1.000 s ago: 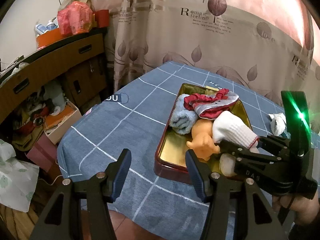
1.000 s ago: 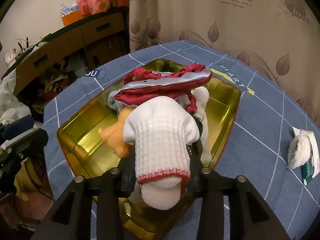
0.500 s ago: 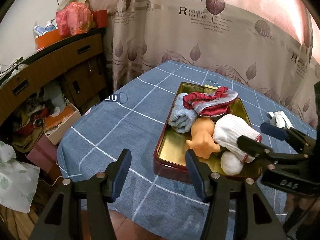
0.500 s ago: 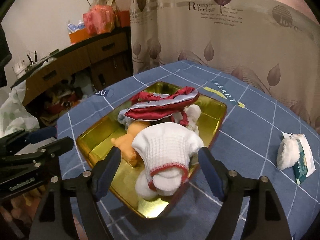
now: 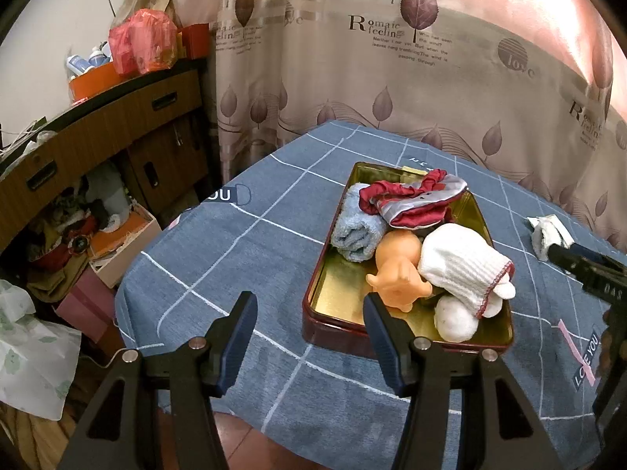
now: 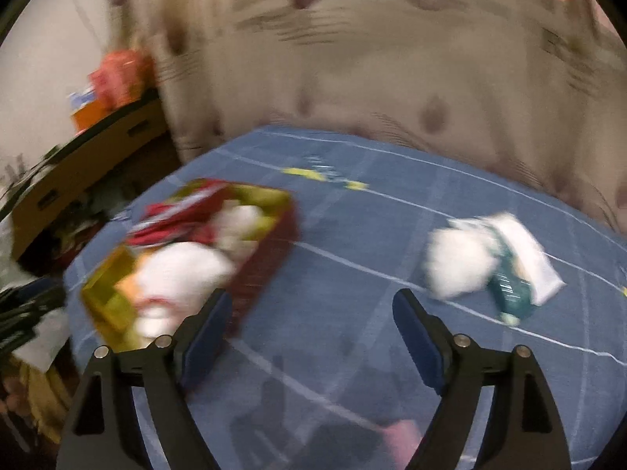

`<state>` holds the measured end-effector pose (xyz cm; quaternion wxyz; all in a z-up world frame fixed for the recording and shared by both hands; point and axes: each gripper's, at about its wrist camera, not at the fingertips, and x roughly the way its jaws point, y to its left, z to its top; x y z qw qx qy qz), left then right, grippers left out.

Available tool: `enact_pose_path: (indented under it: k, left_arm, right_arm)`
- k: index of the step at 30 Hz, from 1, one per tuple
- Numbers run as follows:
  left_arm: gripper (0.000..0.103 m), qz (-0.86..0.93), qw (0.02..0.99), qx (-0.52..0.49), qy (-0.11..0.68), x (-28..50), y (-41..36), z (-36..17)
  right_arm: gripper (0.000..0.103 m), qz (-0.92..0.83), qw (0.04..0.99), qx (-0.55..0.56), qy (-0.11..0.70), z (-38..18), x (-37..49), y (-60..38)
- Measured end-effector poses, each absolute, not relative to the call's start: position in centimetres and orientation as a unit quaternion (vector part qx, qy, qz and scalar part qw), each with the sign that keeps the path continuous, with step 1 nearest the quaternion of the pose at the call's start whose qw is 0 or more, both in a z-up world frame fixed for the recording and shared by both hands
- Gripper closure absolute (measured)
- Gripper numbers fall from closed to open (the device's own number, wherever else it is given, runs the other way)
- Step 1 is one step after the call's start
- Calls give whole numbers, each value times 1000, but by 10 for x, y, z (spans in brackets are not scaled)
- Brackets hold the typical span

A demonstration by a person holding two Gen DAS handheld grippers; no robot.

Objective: Organize soft objects
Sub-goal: 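Grasp the white-and-green wrapped packet with the right gripper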

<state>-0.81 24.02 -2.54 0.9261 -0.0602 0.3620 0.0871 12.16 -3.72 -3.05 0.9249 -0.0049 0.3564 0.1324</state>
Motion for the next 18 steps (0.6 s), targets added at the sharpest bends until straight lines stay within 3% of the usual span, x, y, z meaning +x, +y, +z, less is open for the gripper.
enact_pose_path:
  k: [6, 13, 18]
  left_arm:
    - [45, 90, 925, -55, 364, -7, 239, -28]
    - [45, 86, 926, -33, 366, -4, 230, -33]
    - [45, 62, 929, -44, 362, -5, 228, -31]
  right_arm:
    - [20, 53, 925, 1, 377, -47, 143, -110]
    - [8, -1, 917, -62, 393, -57, 177, -166]
    - [6, 15, 913, -80, 400, -62, 210, -183]
